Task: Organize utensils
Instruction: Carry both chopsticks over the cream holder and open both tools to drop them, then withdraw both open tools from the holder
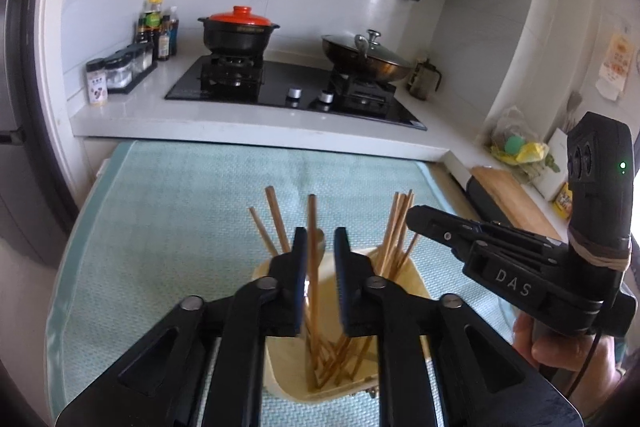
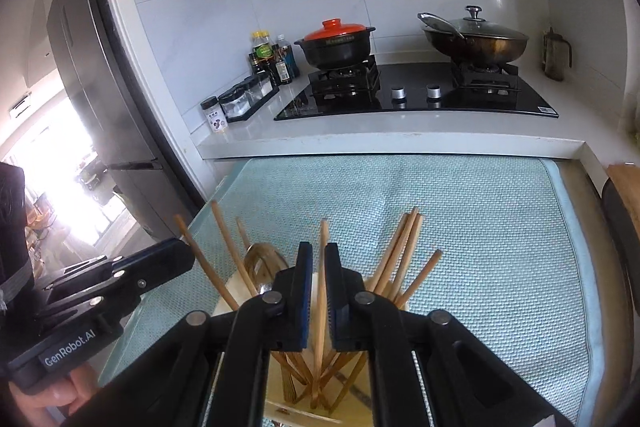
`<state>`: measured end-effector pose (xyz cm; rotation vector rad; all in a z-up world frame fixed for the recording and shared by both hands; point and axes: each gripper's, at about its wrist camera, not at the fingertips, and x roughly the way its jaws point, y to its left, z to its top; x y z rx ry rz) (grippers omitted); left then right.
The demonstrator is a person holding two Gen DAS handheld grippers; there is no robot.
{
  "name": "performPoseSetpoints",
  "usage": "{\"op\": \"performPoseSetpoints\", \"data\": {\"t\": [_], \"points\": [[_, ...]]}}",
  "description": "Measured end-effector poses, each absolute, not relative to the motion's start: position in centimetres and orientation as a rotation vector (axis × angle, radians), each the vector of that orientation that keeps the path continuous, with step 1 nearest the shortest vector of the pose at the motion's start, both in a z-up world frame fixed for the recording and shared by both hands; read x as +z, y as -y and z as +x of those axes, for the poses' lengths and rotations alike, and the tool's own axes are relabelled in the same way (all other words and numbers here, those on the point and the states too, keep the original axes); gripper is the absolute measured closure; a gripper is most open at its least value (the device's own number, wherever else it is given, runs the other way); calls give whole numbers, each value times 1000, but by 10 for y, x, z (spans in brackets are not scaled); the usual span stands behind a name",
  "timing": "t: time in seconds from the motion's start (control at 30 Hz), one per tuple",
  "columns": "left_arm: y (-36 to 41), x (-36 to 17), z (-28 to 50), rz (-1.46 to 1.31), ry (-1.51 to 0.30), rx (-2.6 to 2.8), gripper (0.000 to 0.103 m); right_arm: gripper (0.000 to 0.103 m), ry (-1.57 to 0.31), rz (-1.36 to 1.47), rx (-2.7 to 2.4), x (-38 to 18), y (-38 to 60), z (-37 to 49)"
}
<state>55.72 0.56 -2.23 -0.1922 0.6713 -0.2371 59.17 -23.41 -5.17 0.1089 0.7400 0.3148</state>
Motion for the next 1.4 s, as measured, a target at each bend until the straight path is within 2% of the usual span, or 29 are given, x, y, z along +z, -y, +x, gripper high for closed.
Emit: {"op": "performPoseSetpoints", "data": {"t": [0.03, 0.07, 0.1, 0.13, 0.17, 0.2, 0.23, 0.27, 0.37, 0.43, 0.5, 0.57, 0.7, 0.9, 1.4], "points": [[-8, -16, 558, -192, -659, -225, 57, 95, -738, 112, 309, -47, 235, 595], [-11, -8, 557, -185, -639, -208, 40, 94, -733, 111, 303, -41, 235, 597], [-13, 1, 553, -173, -614, -194, 33, 87, -721, 110, 298, -32, 236, 597], [-14, 11, 545, -159, -587, -191, 32, 72, -700, 107, 294, -22, 237, 595], [-16, 20, 538, -144, -565, -194, 27, 61, -671, 102, 293, -10, 238, 591], [-18, 29, 530, -125, -545, -190, 17, 43, -631, 94, 290, 2, 240, 582], [-18, 37, 517, -102, -521, -176, 11, 37, -591, 85, 278, 14, 242, 572], [-17, 45, 505, -80, -490, -160, 2, 37, -560, 73, 267, 25, 244, 562], [-12, 56, 460, -13, -413, -127, 1, 34, -488, 43, 251, 54, 246, 522], [-6, 56, 431, 34, -393, -105, 1, 21, -428, 16, 227, 67, 245, 488], [1, 50, 402, 57, -382, -46, 1, 12, -371, -4, 212, 74, 242, 451], [4, 40, 377, 46, -404, -3, 1, 0, -375, -17, 226, 71, 238, 420], [3, 17, 347, -6, -528, -17, 1, 0, -513, -31, 231, 39, 227, 376], [-7, 4, 308, -54, -578, 44, 1, 0, -565, -16, 156, 6, 217, 310], [-10, 21, 269, -23, -564, 85, 1, 0, -532, -77, 137, 20, 194, 265]]}}
